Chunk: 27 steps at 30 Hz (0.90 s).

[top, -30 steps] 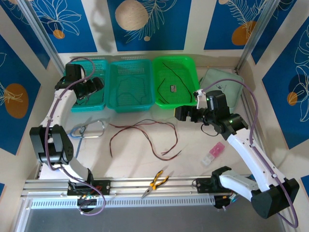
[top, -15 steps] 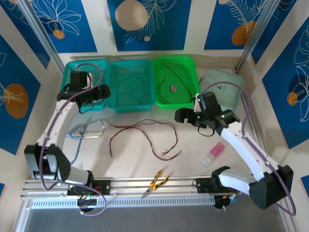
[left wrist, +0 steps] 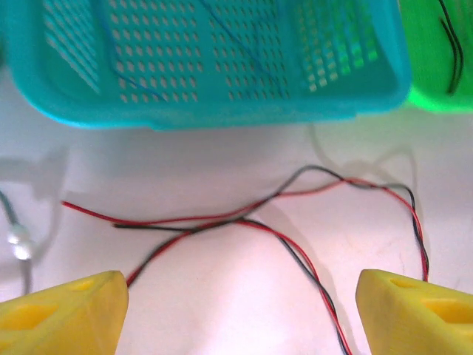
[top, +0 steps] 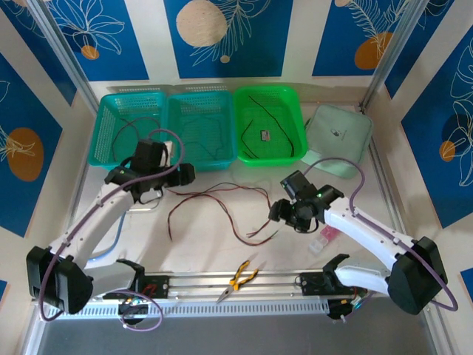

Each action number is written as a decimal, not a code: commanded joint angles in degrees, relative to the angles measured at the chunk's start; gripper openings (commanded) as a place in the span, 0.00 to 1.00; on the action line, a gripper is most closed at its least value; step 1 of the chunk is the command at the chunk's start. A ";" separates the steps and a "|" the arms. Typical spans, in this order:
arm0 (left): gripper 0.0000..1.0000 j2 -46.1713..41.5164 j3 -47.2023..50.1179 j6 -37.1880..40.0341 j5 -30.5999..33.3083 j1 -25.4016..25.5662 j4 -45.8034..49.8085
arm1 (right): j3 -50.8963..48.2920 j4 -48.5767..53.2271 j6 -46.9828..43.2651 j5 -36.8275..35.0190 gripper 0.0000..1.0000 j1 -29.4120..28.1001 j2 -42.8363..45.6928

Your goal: Untangle the cables

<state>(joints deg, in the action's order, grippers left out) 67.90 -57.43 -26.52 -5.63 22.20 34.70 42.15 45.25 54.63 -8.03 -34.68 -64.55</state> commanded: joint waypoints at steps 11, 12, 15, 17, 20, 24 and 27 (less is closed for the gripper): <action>0.78 -0.86 0.30 -0.10 -2.28 3.24 -2.88 | -10.42 -10.54 5.13 7.16 0.54 -0.89 0.19; 0.78 -0.85 0.30 -0.26 -2.20 3.44 -2.97 | -10.51 -11.00 5.22 7.44 0.53 -1.05 -0.18; 0.78 -0.92 0.76 -0.85 -1.50 4.12 -3.11 | -10.74 -11.68 5.31 7.68 0.51 -1.51 -1.20; 0.78 -1.09 1.07 -1.18 -1.40 4.44 -3.23 | -10.99 -12.17 5.31 7.77 0.50 -1.57 -1.80; 0.78 -1.04 1.09 -1.34 -0.97 5.00 -3.02 | -11.00 -13.48 4.96 7.85 0.45 -1.53 -3.06; 0.78 -1.07 0.92 -1.33 -0.77 5.31 -2.79 | -10.14 -14.57 4.34 8.53 0.40 -1.53 -5.23; 0.77 -1.04 0.83 -1.51 -0.70 5.64 -2.73 | -10.14 -15.46 4.12 8.82 0.38 -1.53 -6.59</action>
<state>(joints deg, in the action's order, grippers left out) 66.92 -55.22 -27.16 -6.98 26.94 32.18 31.86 30.65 58.94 -0.95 -35.90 -70.15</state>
